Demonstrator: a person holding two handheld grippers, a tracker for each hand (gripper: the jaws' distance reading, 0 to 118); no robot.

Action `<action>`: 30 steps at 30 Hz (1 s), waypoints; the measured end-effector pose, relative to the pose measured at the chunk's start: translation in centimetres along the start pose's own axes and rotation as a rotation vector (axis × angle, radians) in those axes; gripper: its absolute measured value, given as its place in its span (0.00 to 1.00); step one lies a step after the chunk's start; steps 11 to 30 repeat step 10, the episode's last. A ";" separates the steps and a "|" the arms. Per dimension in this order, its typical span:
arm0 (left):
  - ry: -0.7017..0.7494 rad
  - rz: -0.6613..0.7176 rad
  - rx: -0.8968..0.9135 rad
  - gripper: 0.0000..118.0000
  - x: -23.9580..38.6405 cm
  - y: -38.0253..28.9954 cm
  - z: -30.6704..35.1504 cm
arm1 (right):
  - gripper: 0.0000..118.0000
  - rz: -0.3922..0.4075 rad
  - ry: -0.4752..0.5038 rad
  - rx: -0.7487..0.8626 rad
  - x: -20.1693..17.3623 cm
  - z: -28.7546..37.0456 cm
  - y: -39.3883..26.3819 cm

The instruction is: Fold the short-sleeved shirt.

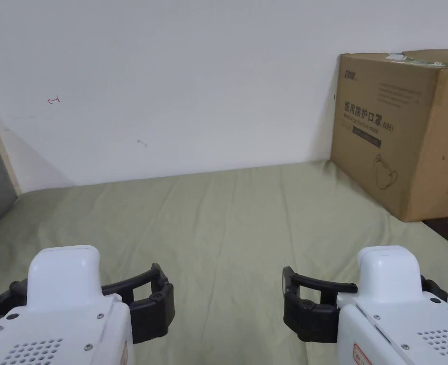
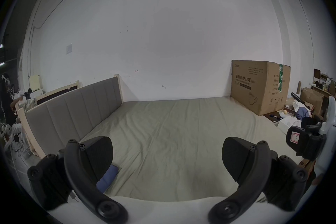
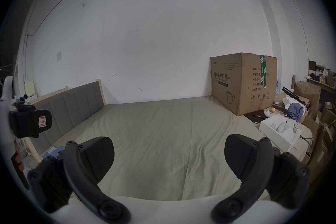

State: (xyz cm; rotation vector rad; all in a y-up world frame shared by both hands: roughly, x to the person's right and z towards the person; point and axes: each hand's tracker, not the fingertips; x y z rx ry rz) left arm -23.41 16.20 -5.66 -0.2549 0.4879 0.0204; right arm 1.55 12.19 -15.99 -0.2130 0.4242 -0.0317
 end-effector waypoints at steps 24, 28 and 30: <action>-0.032 0.036 0.004 1.00 0.2 -0.4 0.0 | 1.00 -0.018 -0.009 -0.015 0.6 0.1 0.0; -0.032 0.036 0.004 1.00 0.2 -0.4 0.0 | 1.00 -0.018 -0.009 -0.015 0.6 0.1 0.0; -0.032 0.036 0.004 1.00 0.2 -0.4 0.0 | 1.00 -0.018 -0.009 -0.015 0.6 0.1 0.0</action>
